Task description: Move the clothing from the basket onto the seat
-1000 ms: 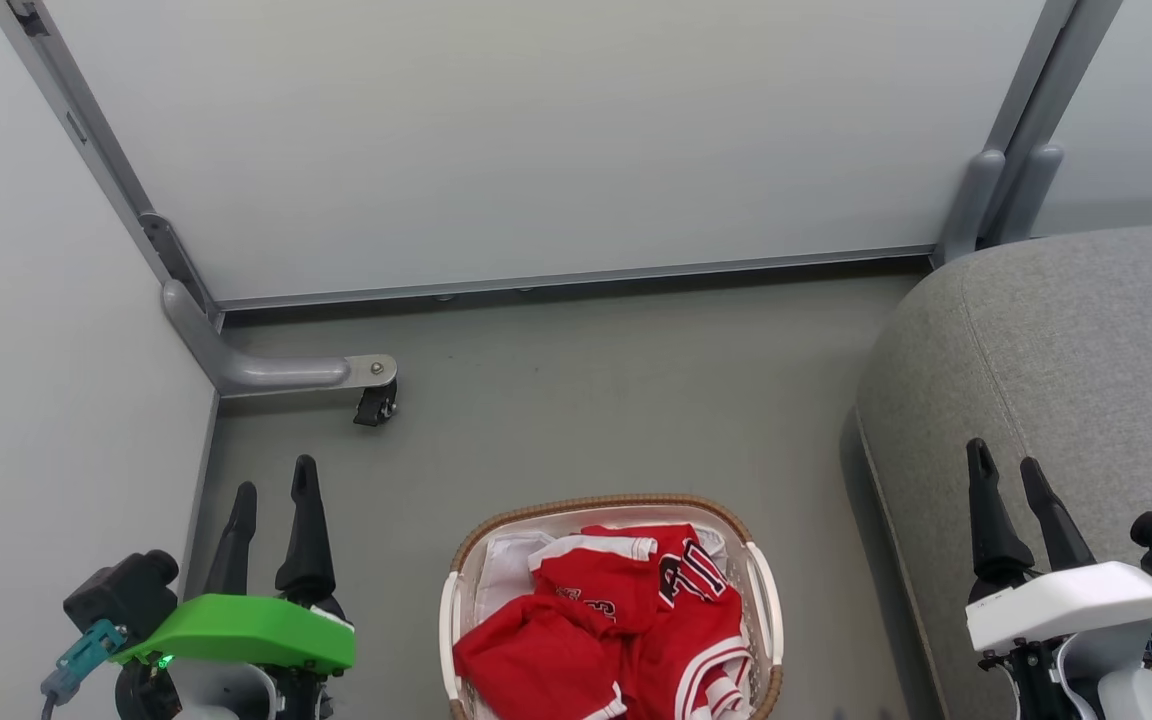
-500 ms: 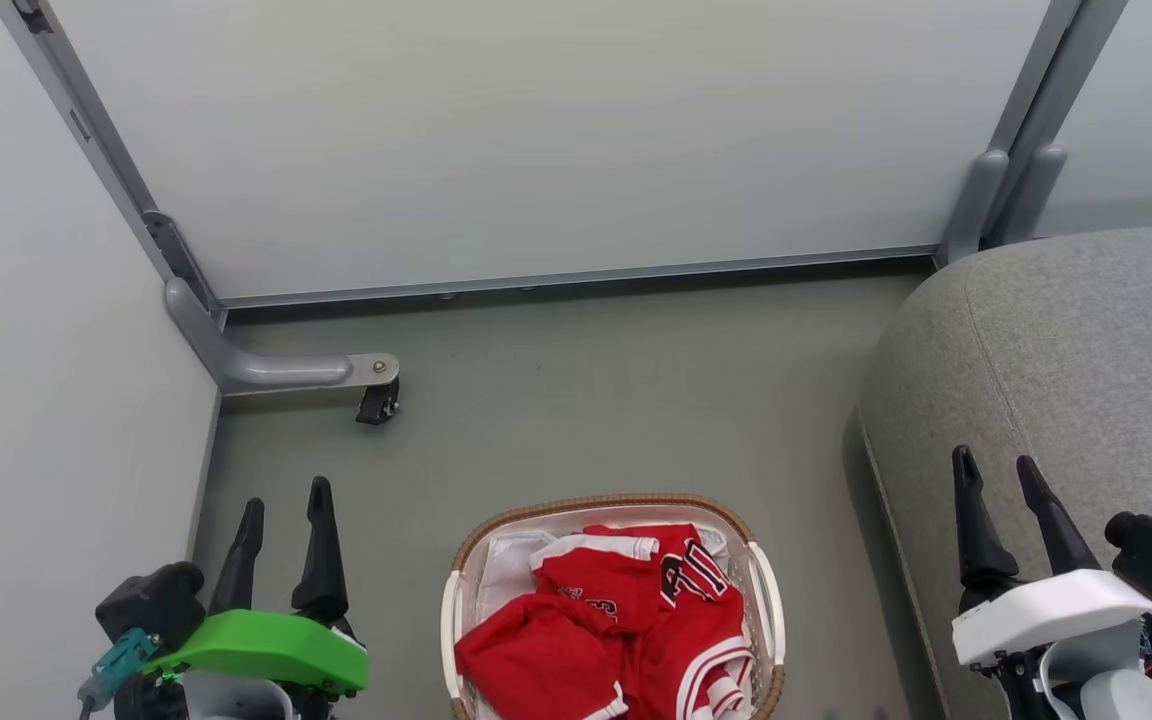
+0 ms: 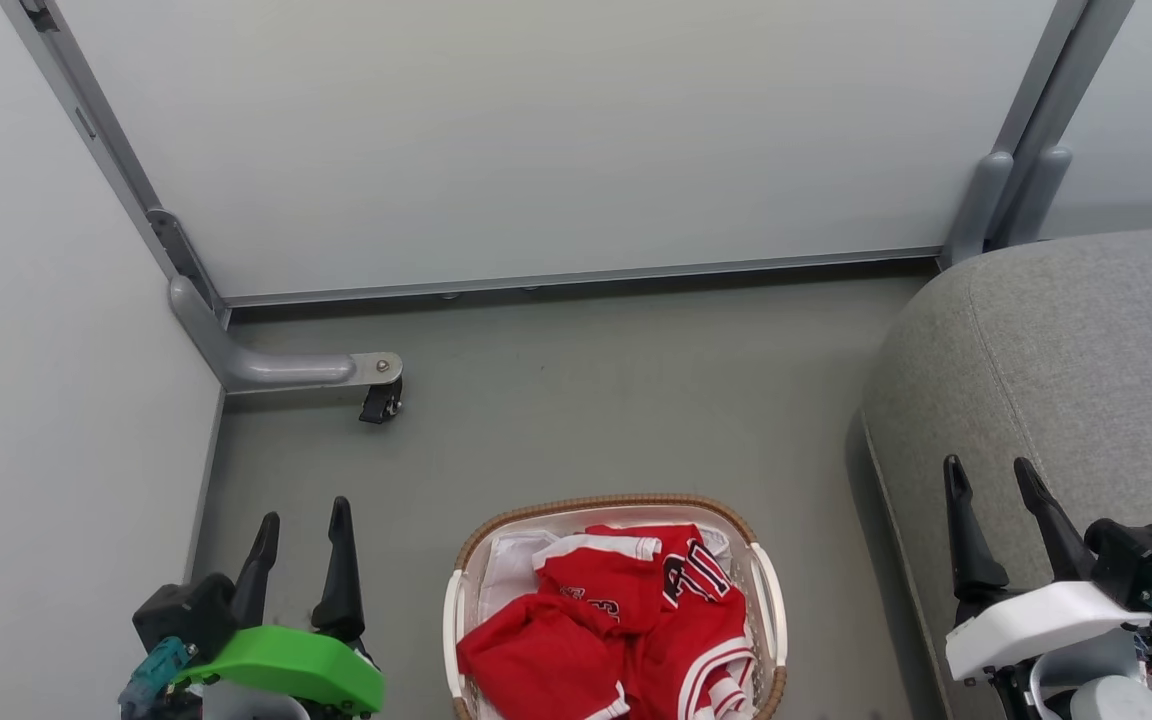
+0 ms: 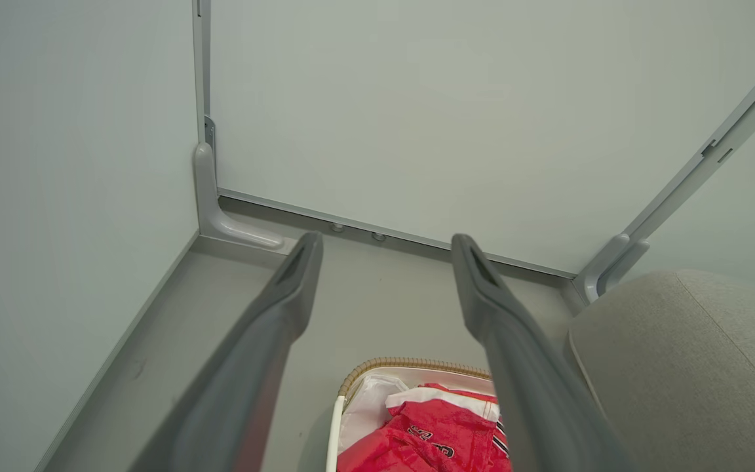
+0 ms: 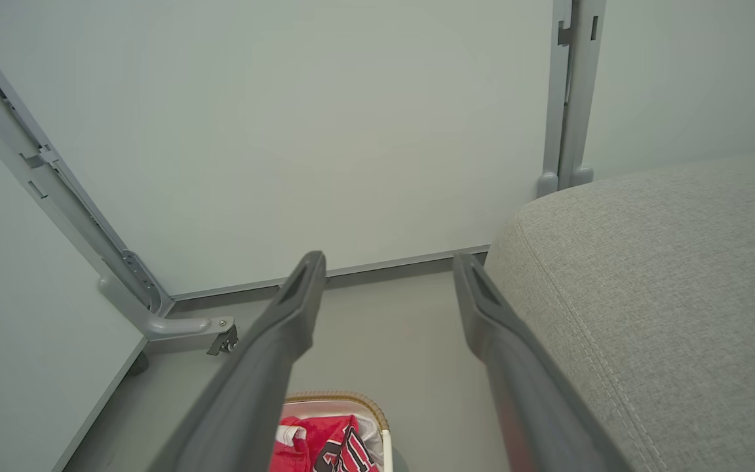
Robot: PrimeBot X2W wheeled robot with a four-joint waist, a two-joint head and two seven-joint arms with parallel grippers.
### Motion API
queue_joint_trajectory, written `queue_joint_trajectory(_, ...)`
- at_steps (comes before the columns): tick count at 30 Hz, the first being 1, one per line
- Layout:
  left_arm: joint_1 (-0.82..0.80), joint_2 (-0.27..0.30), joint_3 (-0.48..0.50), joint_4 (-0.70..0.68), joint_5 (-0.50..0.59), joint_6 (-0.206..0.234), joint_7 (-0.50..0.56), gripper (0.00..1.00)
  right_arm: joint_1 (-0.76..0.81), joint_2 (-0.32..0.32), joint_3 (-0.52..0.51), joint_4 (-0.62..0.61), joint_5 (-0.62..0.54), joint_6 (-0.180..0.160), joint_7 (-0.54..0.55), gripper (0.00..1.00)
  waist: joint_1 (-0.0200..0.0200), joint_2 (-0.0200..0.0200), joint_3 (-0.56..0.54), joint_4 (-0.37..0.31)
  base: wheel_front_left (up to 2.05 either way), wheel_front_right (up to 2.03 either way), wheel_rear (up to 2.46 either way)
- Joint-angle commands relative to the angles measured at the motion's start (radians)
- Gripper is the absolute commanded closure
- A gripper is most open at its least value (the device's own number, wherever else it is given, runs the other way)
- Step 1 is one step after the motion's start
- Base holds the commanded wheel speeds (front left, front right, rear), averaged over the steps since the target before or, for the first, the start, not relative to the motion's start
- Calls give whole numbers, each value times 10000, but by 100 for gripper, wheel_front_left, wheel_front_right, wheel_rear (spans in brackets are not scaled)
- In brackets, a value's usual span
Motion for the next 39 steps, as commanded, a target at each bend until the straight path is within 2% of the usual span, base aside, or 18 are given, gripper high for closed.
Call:
queue_joint_trajectory(1,47,74,-32,-9,225,-71,-89,0,49,-63,11,-36,-255,3,-98,0,0,0,0,0,0,0,0)
queue_joint_trajectory(30,24,90,-170,513,2010,-140,-647,0,190,-90,62,-202,-2506,2,-651,0,0,0,54,62,0,0,0)
queue_joint_trajectory(39,2,90,-161,581,2122,-154,-663,0,179,-91,65,-178,-2544,1,-680,0,0,0,79,63,0,0,0)
